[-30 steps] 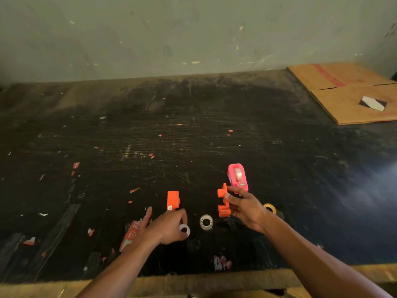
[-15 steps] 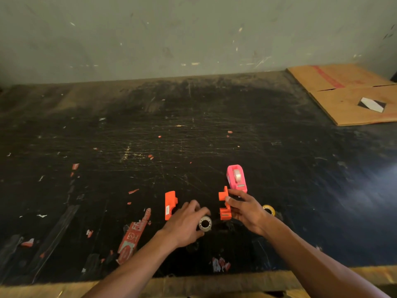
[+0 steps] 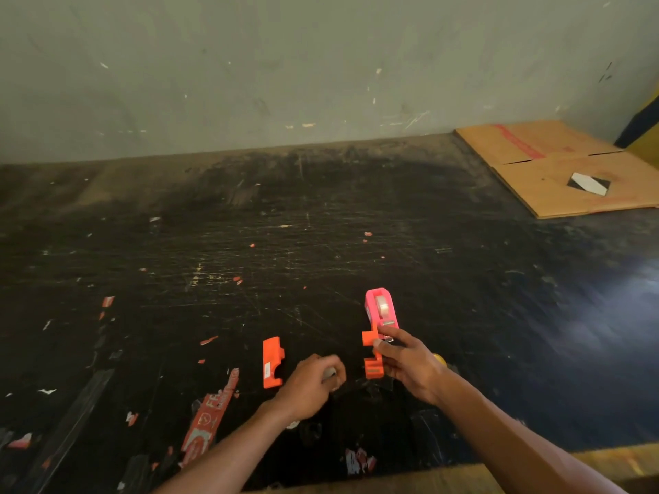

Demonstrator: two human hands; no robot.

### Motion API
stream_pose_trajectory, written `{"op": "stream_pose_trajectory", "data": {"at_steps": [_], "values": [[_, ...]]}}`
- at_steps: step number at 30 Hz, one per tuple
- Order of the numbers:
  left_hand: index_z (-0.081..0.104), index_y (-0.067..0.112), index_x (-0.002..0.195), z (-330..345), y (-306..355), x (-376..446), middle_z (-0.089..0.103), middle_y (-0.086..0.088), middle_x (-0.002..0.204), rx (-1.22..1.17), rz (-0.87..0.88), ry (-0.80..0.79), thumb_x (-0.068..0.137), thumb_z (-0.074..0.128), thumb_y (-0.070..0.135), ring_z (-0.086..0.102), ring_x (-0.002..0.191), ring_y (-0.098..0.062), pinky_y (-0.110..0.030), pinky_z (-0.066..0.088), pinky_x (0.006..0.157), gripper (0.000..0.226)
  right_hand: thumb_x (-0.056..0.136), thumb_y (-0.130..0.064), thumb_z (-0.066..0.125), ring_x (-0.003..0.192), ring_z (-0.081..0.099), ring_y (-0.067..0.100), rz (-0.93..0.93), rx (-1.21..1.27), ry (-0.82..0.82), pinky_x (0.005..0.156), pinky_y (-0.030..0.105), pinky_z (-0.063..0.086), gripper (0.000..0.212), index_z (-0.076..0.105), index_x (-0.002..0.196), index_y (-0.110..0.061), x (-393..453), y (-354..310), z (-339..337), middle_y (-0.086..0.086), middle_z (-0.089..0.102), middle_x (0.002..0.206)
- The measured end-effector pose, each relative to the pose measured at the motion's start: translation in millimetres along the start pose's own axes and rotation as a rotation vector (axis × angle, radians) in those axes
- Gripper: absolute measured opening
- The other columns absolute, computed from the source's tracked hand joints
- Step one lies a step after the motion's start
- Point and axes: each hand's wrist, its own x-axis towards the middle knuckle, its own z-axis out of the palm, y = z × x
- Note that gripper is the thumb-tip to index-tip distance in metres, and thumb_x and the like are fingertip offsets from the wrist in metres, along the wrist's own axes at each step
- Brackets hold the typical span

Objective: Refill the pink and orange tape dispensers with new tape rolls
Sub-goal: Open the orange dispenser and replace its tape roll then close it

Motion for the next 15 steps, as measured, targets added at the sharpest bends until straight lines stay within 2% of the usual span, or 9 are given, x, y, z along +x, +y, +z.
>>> {"op": "stream_pose_trajectory", "data": {"at_steps": [2,4,7,10,15], "values": [[0.061,0.04,0.092,-1.9,1.7,0.0,0.064,0.003,0.111,-0.171,-0.027,0.059,0.103,0.052,0.021,0.063,0.104,-0.011,-0.038,0.054,0.095,0.024,0.097,-0.006,0.06,0.113,0.064,0.033,0.002,-0.011,-0.007,0.092,0.049,0.057,0.046,0.051,0.14,-0.019,2.3,1.2,0.9,0.017,0.06,0.13],[0.061,0.031,0.098,-3.9,4.4,0.0,0.066,0.001,0.111,-0.33,-0.076,0.117,0.104,0.05,0.02,0.066,0.097,-0.011,-0.032,0.055,0.084,0.016,0.096,-0.007,0.061,0.116,0.063,0.035,0.004,-0.034,-0.012,0.1,0.053,0.054,0.047,0.051,0.141,-0.018,4.3,3.1,2.4,0.016,0.061,0.129],[0.059,0.028,0.098,-5.5,4.5,1.8,0.064,-0.003,0.116,-0.55,-0.154,0.189,0.105,0.049,0.018,0.068,0.101,-0.019,-0.03,0.053,0.075,0.016,0.097,-0.007,0.06,0.118,0.062,0.037,0.019,-0.043,-0.026,0.1,0.054,0.053,0.046,0.05,0.141,-0.017,5.0,6.3,6.0,0.016,0.064,0.126],[0.059,0.026,0.1,-8.8,2.9,2.4,0.063,-0.003,0.119,-0.639,-0.188,0.232,0.105,0.048,0.017,0.066,0.109,-0.025,-0.034,0.052,0.078,0.015,0.096,-0.007,0.061,0.117,0.063,0.037,0.034,-0.047,-0.045,0.1,0.053,0.054,0.048,0.049,0.142,-0.016,5.2,8.2,9.2,0.016,0.065,0.127],[0.061,0.022,0.105,-11.8,0.6,4.1,0.058,-0.002,0.126,-0.781,-0.26,0.292,0.105,0.047,0.015,0.06,0.112,-0.021,-0.038,0.056,0.095,0.015,0.096,-0.006,0.06,0.115,0.063,0.034,0.048,-0.037,-0.069,0.091,0.047,0.057,0.048,0.048,0.142,-0.016,3.5,6.7,14.8,0.016,0.063,0.128]]}}
